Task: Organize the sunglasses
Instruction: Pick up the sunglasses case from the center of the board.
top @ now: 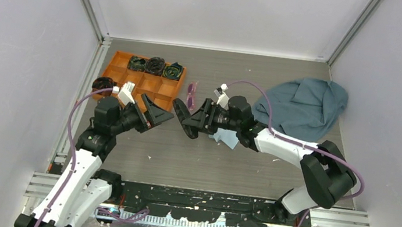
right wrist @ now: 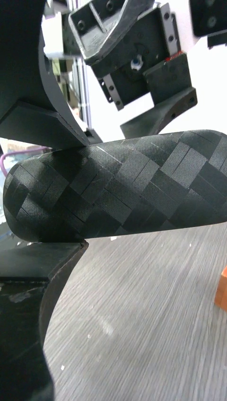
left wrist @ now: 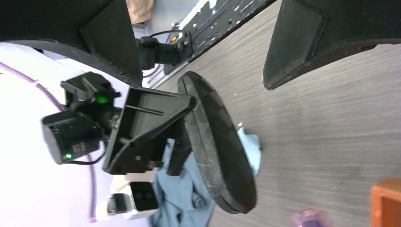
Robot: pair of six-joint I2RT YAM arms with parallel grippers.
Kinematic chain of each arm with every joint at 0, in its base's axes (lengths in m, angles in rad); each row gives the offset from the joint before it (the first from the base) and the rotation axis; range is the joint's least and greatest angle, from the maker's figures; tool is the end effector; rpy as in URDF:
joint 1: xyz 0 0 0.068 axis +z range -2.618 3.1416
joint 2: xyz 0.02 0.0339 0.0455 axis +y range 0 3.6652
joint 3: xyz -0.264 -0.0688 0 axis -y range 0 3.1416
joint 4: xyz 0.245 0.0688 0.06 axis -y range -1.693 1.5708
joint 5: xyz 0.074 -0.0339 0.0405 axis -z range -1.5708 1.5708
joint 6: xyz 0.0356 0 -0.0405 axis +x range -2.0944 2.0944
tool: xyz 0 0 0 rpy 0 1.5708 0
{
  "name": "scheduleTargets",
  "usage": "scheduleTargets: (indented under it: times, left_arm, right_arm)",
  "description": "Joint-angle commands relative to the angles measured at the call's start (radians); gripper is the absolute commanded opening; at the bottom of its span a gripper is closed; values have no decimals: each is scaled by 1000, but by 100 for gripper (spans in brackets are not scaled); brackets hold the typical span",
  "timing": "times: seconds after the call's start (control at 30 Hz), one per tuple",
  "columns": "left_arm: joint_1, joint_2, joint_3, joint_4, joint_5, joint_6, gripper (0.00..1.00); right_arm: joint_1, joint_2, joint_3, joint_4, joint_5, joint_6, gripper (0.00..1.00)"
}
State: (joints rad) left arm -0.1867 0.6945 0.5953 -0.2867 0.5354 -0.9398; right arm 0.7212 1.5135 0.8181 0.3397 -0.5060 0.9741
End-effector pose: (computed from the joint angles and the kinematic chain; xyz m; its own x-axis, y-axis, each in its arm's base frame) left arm 0.1576 -0.0483 0.2785 -0.7221 -0.5703 -0.3915 0.0696 0.5032 -0.8613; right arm 0.2364 0.2308 0.2296 -0.9070 0.1660 -0.3871 -0.2999 0.3908 0.8703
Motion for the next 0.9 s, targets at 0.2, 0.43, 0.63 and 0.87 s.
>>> scheduleTargets:
  times: [0.2, 0.43, 0.63, 0.87]
  left_arm:
    - [10, 65, -41, 354, 158, -130, 100]
    - [27, 128, -56, 548, 206, -222, 100]
    - [49, 140, -100, 736, 221, -339, 97]
    - [60, 154, -116, 738, 214, -356, 94]
  right_arm:
    - [-13, 40, -4, 492, -146, 340, 18]
    - [-14, 126, -39, 763, -166, 512, 14]
    - [-15, 145, -54, 837, -168, 558, 12]
    - [-16, 132, -57, 859, -189, 575, 12]
